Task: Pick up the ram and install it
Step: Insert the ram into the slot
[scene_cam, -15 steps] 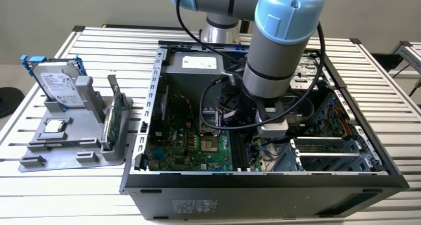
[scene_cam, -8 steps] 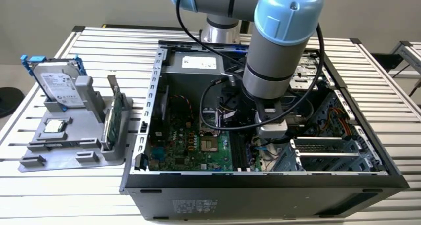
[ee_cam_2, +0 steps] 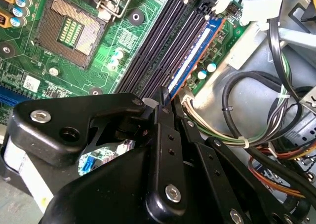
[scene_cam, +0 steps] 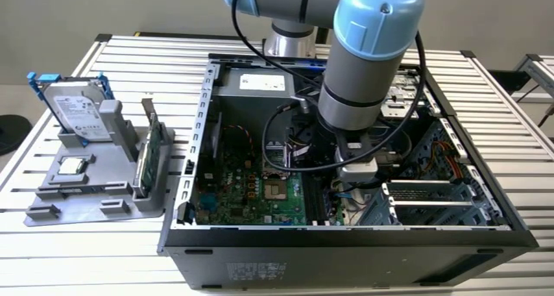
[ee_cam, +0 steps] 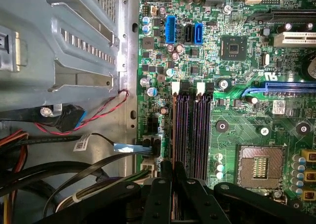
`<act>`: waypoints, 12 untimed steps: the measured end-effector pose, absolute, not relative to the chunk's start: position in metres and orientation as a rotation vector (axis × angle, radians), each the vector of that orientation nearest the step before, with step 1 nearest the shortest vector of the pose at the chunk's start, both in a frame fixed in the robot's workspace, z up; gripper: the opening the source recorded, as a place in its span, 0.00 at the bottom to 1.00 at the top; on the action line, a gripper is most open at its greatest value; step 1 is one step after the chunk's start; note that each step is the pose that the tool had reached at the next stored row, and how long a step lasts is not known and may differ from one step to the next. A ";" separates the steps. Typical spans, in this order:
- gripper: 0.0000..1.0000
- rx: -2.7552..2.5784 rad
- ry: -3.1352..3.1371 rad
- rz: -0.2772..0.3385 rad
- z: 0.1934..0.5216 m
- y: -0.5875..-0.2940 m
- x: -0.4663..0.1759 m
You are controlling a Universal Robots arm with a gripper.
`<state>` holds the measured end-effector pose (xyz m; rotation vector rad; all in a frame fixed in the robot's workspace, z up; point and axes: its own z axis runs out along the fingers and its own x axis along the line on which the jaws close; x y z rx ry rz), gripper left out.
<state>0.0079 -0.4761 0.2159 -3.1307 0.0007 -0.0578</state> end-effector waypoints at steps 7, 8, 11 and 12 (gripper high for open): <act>0.00 -3.129 -0.007 -0.060 0.215 -0.476 0.007; 0.00 -3.129 -0.008 -0.061 0.215 -0.476 0.007; 0.00 -3.127 -0.010 -0.065 0.214 -0.475 0.007; 0.00 -3.127 -0.010 -0.066 0.214 -0.475 0.007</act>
